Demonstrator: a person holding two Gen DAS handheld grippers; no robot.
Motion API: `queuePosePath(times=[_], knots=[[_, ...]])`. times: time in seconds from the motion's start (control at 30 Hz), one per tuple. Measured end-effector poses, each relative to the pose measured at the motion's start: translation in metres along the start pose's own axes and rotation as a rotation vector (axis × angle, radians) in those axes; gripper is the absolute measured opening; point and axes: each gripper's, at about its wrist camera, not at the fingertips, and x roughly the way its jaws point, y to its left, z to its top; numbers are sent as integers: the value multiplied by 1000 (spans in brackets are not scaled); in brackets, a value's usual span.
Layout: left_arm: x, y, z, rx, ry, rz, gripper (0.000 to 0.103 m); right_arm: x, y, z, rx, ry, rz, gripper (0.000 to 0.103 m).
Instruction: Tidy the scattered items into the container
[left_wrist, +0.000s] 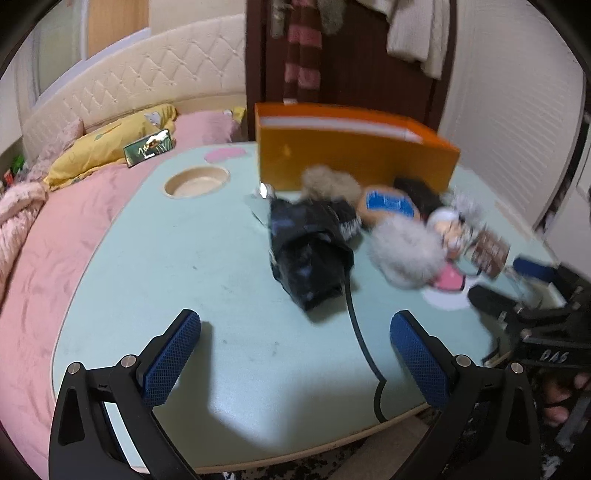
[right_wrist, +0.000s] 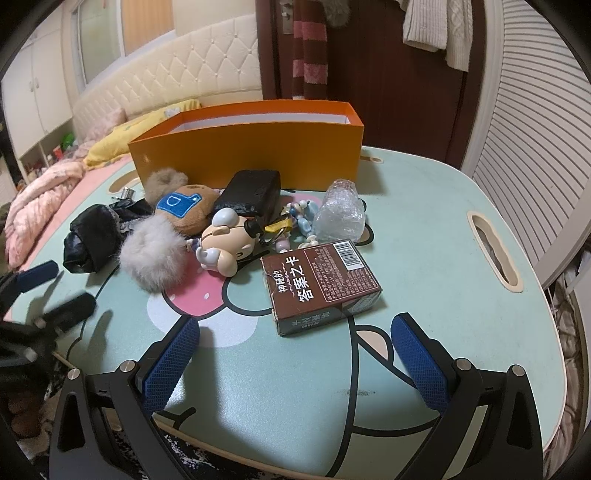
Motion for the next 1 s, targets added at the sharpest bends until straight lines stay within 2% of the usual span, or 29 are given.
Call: queuePosePath(times=[0.07,0.17,0.27,0.33,0.37,0.4,0.5,0.53,0.57,0.6,0.8,0.93,0.97,1.0], knots=[[-8,4,5,-15,-44,-12,95,0,-1,0,-3,-4,3,103],[-6,4,13,1,-49,-8,88,-1,-1,-1,-5,-11,9,103],[2,2,22,18,-57,26,88,-5,-6,-2,13,-33,34,102],[9,2,28,15,-56,29,78,-10,-14,-2,43,-57,54,101],[12,1,29,14,-48,24,64,-12,-18,-1,58,-71,66,97],[16,2,30,12,-35,15,58,-14,-22,0,70,-83,80,95],[25,2,27,10,-14,0,56,-12,-25,3,70,-88,100,91],[26,3,25,5,-17,-13,52,-9,-23,4,59,-78,96,89],[25,4,24,-3,-24,-28,42,-6,-20,5,45,-70,94,85],[24,5,23,-11,-30,-42,35,-5,-17,6,31,-66,91,83],[14,13,19,-30,-50,-88,31,2,-7,15,-42,-93,-33,83],[-3,14,16,-17,-82,-133,31,13,-12,17,-25,-56,-6,83],[-7,15,16,-14,-91,-137,31,14,-14,18,-44,-50,30,83],[-13,16,15,-14,-100,-141,31,14,-15,18,-61,-47,57,78]])
